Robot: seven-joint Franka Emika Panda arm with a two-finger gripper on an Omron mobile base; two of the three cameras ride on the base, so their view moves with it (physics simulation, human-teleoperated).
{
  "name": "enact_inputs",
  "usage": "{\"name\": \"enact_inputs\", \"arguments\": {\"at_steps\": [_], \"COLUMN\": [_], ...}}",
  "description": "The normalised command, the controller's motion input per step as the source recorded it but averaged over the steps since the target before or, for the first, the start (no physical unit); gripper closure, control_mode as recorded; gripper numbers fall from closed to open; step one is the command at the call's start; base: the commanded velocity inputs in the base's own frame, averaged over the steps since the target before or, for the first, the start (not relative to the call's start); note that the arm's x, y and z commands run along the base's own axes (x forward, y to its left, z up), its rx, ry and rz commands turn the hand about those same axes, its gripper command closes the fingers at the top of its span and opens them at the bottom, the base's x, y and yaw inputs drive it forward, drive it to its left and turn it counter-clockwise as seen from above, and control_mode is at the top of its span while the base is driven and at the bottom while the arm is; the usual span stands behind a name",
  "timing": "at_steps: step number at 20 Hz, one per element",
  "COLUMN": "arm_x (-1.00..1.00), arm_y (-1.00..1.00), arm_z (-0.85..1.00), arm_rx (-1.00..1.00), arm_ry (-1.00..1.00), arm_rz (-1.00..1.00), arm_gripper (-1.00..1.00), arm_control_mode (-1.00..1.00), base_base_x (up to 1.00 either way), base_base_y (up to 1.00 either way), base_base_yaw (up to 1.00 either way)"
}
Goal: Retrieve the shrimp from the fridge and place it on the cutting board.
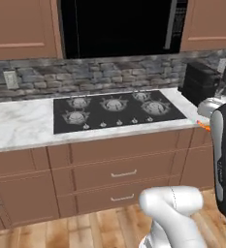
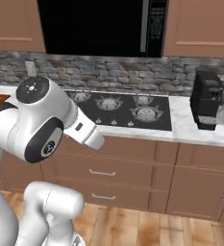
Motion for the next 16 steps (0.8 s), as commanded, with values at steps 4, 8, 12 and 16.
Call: {"name": "enact_inputs", "arguments": {"at_steps": [4,8,12,16], "arm_x": [0.00,0.00,0.00,0.00], "arm_y": [0.00,0.00,0.00,0.00], "arm_z": [0.00,0.00,0.00,0.00], "arm_rx": [0.00,0.00,0.00,0.00], "arm_ry": [0.00,0.00,0.00,0.00], "arm_rz": [0.00,0.00,0.00,0.00], "arm_gripper": [1.00,1.00,1.00,1.00], "arm_control_mode": [1.00,1.00,1.00,1.00], "base_base_x": [0.98,0.81,0.26,0.00], "base_base_y": [1.00,1.00,1.00,1.00], "base_base_yaw": [0.01,0.05,0.15,0.21]}}
